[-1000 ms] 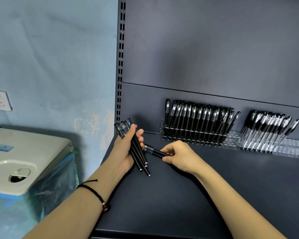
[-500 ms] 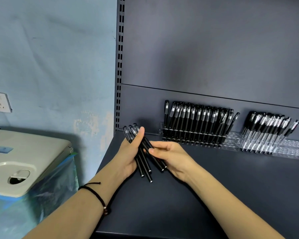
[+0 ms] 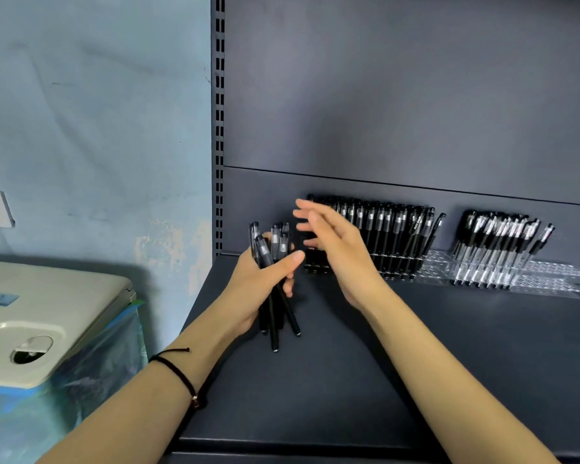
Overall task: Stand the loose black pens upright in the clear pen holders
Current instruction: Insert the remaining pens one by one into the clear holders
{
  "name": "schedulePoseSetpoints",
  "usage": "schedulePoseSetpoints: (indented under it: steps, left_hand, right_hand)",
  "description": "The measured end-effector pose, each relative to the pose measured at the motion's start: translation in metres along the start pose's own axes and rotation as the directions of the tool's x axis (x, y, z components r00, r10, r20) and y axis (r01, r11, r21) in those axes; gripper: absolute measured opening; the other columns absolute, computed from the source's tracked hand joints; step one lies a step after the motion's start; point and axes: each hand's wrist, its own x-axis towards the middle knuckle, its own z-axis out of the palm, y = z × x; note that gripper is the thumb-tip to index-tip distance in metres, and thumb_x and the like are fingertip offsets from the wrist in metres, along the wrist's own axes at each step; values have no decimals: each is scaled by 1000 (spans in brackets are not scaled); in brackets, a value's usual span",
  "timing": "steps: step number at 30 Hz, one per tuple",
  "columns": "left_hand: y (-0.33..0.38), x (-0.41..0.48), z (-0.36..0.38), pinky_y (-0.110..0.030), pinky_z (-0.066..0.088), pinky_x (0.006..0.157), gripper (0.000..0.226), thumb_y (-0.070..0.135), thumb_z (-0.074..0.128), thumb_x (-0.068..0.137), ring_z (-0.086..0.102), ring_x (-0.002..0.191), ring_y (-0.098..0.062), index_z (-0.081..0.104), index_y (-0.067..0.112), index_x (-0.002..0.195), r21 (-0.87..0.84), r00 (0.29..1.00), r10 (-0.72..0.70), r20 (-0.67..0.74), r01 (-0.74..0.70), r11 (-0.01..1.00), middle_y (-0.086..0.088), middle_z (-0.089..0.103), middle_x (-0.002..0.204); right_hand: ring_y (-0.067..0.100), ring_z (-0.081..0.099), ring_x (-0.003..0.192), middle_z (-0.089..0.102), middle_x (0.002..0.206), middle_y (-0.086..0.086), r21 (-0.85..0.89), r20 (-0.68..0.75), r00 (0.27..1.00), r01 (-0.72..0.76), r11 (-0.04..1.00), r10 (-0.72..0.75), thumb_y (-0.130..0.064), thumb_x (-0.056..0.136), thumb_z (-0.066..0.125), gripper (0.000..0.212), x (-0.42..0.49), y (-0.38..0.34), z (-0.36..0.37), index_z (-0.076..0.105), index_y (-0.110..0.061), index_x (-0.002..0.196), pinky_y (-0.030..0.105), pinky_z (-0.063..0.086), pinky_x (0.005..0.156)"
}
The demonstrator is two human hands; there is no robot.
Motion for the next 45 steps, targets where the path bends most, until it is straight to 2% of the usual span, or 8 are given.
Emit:
schedulePoseSetpoints:
  steps: [4,11,18,24,30,34,41,45]
  left_hand:
    - [9,1,16,-26,44,54,13,10,71,85,48,53,-16,59,9,84,122,992,79,98,-91,988,-3,54,57]
    - [-4,1,23,-25,44,56,13,4,72,82,52,55,-14,65,10,73,175,993,-13,116,-8,985,-3,60,60]
    - [-1,-1,25,-42,59,74,8,5,67,88,55,52,-17,64,11,84,126,969,-73,237,44,991,0,53,52]
    - [4,2,29,-26,40,52,13,12,75,81,41,45,-15,62,11,85,245,991,82,107,-106,964,1,48,46]
    - [-8,-3,30,-26,48,56,19,7,78,77,53,55,-13,64,6,90,206,994,51,96,-70,976,-1,64,72]
    - [-18,-7,26,-25,50,60,12,12,74,83,56,54,-14,63,7,83,217,977,-132,169,94,972,-3,60,63]
    - [-20,-11,29,-26,27,42,18,19,65,92,27,40,-14,51,8,87,149,955,-194,223,163,975,-2,35,49]
    - [-15,-10,46,-25,27,44,20,27,58,96,29,43,-11,44,15,87,153,935,-225,274,188,970,1,41,56]
  right_hand:
    - [1,62,109,70,113,-6,-123,179,977,141,982,-118,-27,105,36,34,9,-37,0,67,-18,115,17,46,95]
    - [-1,66,96,74,100,-7,-401,414,909,133,906,50,-23,96,58,19,13,-30,-1,74,-16,101,14,48,88]
    - [6,67,81,73,85,4,-369,383,924,145,918,8,-15,91,66,11,12,-33,-4,74,-9,96,16,52,77]
    - [-3,64,82,68,94,-8,-353,386,920,215,911,-67,-14,83,75,11,14,-45,-7,74,-12,94,12,46,76]
    - [-7,62,74,70,98,-7,-482,412,910,167,860,54,-14,87,71,13,10,-36,-9,74,-9,98,9,46,57]
    - [17,67,95,73,99,4,-579,373,923,155,800,91,-37,92,62,21,13,-22,-5,74,-20,87,39,52,90]
    - [6,65,86,73,91,0,-513,309,949,112,851,62,-33,97,55,30,5,-16,-10,76,-16,87,15,46,86]
    - [5,66,96,74,95,-3,-398,240,967,20,917,84,-31,97,54,29,2,-14,-37,76,-15,90,18,47,93]
